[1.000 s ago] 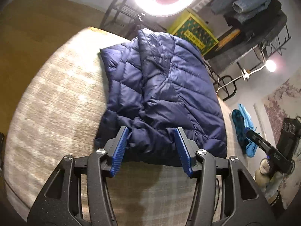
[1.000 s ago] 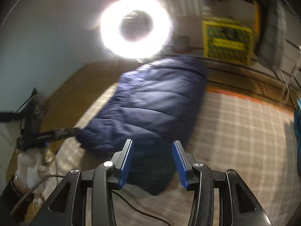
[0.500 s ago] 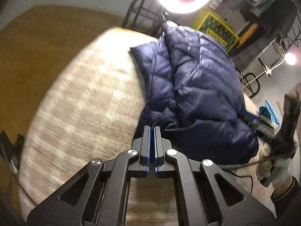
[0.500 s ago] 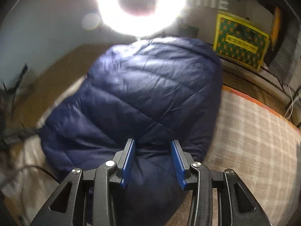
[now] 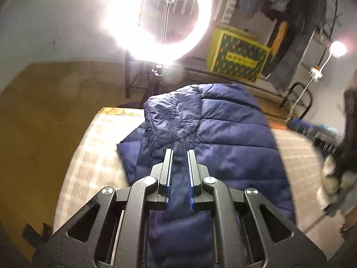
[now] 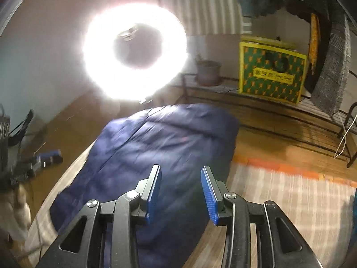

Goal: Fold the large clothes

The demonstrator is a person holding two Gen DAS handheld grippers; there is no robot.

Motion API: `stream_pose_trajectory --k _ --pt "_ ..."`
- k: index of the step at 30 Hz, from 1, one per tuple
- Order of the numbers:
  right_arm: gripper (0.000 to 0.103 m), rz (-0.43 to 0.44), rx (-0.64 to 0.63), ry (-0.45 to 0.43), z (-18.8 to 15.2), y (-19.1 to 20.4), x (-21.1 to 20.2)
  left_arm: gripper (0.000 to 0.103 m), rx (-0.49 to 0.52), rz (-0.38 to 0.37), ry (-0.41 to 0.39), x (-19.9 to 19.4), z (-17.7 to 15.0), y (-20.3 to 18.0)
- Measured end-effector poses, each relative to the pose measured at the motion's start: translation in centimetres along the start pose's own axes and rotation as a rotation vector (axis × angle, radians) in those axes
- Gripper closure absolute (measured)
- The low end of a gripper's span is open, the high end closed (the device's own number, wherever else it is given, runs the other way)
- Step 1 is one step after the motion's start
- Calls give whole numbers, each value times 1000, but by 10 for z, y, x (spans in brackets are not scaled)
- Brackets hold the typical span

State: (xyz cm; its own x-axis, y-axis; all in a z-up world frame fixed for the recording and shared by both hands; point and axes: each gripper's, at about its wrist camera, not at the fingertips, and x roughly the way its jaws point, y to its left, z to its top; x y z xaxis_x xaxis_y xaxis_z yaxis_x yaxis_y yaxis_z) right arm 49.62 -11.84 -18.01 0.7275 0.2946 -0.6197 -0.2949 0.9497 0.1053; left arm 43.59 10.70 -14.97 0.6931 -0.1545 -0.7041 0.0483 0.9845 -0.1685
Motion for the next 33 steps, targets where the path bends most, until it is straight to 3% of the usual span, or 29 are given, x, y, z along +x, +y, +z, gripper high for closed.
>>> stream_pose_trajectory --k 6,13,17,18,19,21,24,28,33 --pt "64 -56 7 16 20 -1 62 93 7 98 90 55 -19 14" --pt "62 -60 -17 111 10 10 125 93 -54 62 100 79 -51 46" --pt "62 -80 -87 128 14 20 118 92 -110 -44 114 68 -44 64" --pt "58 -77 -87 118 15 17 110 78 -138 -77 117 62 -41 72" --pt "53 -72 -67 103 17 11 97 55 -171 -101 113 56 -39 83" --pt "47 -31 -19 75 16 -4 74 39 -243 -169 84 45 -34 104" --pt "36 23 47 24 6 -26 37 37 -365 -279 101 42 -30 136" --pt "12 112 115 0 -23 -55 0 34 -496 -386 172 62 -27 160" --pt "10 242 208 133 -55 -80 6 34 -534 -454 228 87 -29 168"
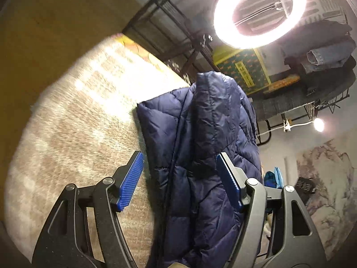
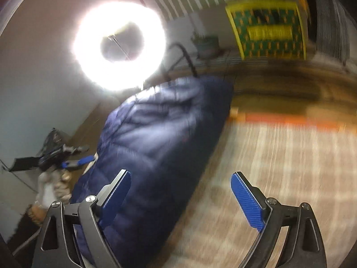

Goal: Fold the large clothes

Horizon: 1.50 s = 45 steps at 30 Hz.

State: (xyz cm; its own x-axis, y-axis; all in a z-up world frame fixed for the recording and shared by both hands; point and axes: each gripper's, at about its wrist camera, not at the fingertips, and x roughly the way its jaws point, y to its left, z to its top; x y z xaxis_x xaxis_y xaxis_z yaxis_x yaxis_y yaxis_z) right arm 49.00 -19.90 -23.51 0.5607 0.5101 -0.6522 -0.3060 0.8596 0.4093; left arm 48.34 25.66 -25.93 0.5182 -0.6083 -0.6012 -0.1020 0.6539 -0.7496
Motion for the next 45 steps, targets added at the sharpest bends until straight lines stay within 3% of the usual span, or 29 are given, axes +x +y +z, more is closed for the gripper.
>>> stream_pose_trajectory --k 6,20,32,36,38,40,45 --pt "10 128 154 47 -18 -25 24 33 -75 -56 0 14 9 17" --pt "15 255 240 42 -10 -30 59 33 -53 -134 39 31 14 5" --pt "21 231 194 74 -9 -13 79 33 -5 -72 73 46 21 -19" --pt "30 193 203 80 -10 -11 82 33 80 20 60 53 17 -40" --pt "36 179 204 86 -10 -9 86 38 97 56 50 55 15 -45" --pt "45 168 201 83 -10 -7 87 55 87 61 41 56 16 -45" --pt "66 116 140 74 -6 11 83 79 184 108 -7 48 7 -68"
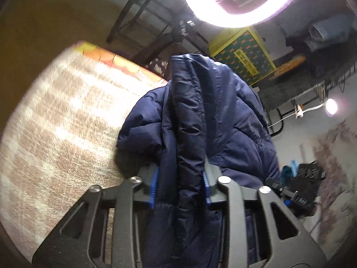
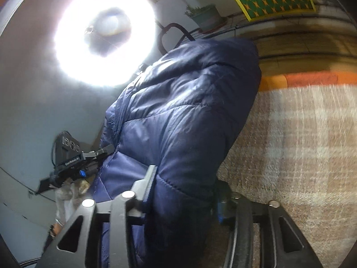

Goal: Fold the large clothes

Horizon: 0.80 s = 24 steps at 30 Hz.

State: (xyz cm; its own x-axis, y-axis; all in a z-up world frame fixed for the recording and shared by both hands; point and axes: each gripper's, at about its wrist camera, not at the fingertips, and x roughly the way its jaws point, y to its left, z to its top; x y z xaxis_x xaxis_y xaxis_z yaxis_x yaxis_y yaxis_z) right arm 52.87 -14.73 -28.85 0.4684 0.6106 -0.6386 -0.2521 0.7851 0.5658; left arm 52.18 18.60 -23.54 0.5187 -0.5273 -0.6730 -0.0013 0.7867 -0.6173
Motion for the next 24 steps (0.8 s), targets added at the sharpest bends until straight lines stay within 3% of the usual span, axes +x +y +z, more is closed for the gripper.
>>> stream_pose_trajectory --k 4,12,18,24 --pt "77 -73 -79 0 3 23 -7 86 49 23 -34 -13 -5 -18" --pt "82 -198 -202 -19 -4 70 -39 89 116 26 -60 -50 -23 -58" --pt "82 -246 -263 -40 -18 94 -90 90 153 6 -72 -87 -55 -90" --pt "82 -295 -317 -74 -39 118 -149 90 224 2 -111 -125 -90 -145"
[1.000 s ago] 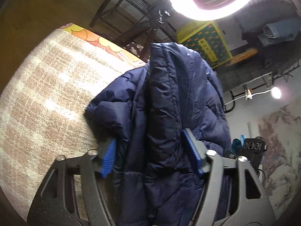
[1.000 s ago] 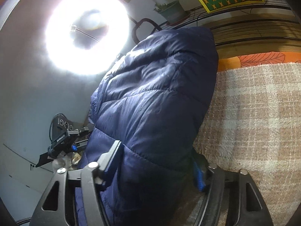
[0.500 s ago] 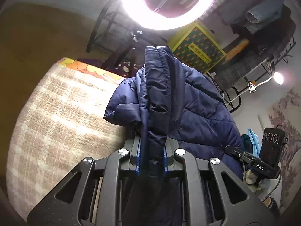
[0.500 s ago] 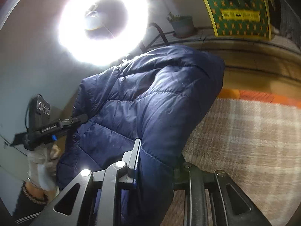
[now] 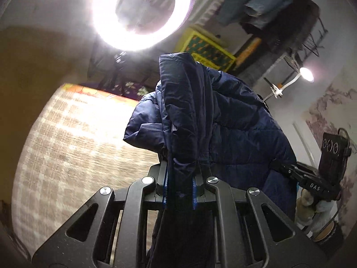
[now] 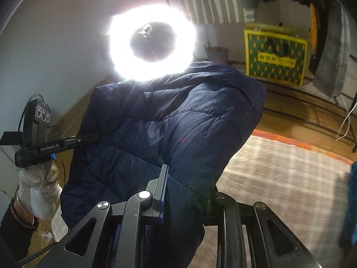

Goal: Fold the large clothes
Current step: 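Grasp the jacket bundle with both grippers and lift it off the bed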

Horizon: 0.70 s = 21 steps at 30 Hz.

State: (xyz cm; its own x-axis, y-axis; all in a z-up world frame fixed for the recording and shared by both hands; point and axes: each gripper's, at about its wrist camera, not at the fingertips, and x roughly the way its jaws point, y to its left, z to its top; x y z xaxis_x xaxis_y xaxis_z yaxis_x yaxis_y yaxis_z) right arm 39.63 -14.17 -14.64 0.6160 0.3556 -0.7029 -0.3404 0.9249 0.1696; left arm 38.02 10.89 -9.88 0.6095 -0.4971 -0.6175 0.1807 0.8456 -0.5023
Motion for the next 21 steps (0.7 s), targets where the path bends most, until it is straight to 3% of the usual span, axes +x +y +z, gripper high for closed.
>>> stream_pose_trajectory --k 12,21 --pt "83 -124 -39 -119 -38 -7 -162 90 223 -19 -89 -70 -50 -157" --pt "83 -235 -28 -158 -84 -44 -267 90 346 -101 -85 -76 -100 -266"
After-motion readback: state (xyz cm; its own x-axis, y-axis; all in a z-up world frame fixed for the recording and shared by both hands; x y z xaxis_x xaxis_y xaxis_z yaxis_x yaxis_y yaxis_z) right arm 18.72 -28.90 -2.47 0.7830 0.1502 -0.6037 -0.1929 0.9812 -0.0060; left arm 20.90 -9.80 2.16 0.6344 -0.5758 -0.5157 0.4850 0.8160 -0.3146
